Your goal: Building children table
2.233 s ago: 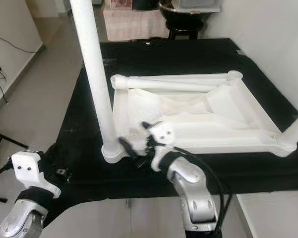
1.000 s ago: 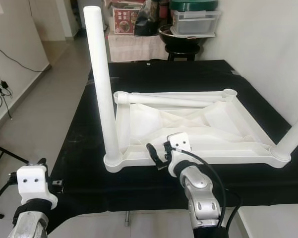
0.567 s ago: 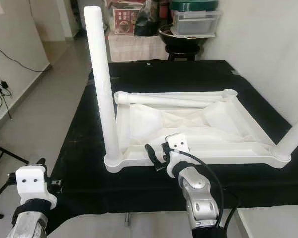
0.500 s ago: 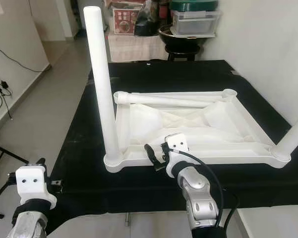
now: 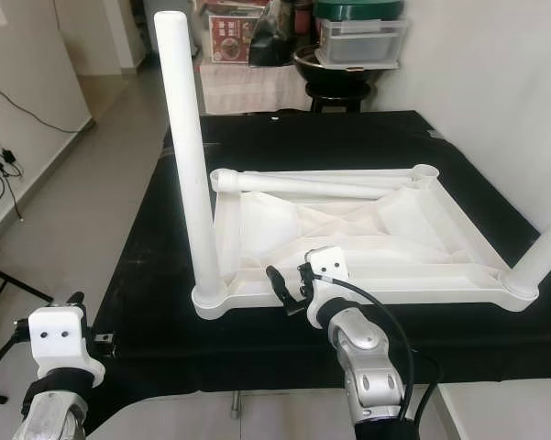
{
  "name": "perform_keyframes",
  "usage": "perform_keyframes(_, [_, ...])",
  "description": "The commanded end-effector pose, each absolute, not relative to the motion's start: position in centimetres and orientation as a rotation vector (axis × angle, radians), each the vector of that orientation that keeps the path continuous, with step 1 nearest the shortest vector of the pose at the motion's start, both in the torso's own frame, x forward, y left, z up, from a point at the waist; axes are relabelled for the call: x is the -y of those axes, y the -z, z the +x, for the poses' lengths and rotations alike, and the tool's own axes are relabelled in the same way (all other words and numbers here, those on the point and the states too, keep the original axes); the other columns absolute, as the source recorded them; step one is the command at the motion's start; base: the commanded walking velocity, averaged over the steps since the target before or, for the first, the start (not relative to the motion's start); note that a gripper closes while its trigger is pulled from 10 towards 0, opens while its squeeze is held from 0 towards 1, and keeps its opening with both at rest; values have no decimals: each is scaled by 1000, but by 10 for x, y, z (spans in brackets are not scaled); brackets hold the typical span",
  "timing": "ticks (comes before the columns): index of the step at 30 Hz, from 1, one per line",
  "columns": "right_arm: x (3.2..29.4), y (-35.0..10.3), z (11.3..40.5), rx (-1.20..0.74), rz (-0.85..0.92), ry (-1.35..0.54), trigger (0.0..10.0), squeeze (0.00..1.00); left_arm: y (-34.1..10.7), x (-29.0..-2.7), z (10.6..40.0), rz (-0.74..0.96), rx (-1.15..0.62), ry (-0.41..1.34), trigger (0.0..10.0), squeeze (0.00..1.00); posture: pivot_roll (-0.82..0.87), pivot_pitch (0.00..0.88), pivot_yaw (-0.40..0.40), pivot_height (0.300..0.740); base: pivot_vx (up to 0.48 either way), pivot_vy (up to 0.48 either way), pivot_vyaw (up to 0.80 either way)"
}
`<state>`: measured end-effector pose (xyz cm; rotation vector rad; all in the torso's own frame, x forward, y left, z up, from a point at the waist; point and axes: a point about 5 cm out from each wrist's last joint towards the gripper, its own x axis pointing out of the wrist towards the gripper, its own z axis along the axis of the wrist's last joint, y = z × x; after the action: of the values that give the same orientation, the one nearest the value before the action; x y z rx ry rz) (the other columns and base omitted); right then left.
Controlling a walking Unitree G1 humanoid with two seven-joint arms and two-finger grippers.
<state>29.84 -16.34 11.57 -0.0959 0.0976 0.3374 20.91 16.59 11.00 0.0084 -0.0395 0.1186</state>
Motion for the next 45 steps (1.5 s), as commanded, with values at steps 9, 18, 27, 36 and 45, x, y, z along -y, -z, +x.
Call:
perform_keyframes(9, [163,-123,301,-77,-78,-339,10000,0,-113,-169,208,-3,46,-125,10000,0,-23,31,8,740,0,0,0])
perform_keyframes(18, [163,-124,302,-76,-72,-341,10000,0,-115,-170,209,2,49,-129,10000,0,-22,41,7,740,0,0,0])
perform_keyframes(27, [162,-125,302,-74,-70,-341,10000,0,-115,-171,209,5,51,-130,10000,0,-21,46,6,740,0,0,0])
perform_keyframes(36, [161,-125,302,-74,-62,-341,10000,0,-116,-172,209,7,51,-131,10000,0,-20,48,8,740,0,0,0])
perform_keyframes(45, [161,-125,302,-74,-59,-340,10000,0,-116,-173,209,9,50,-132,10000,0,-18,50,9,740,0,0,0])
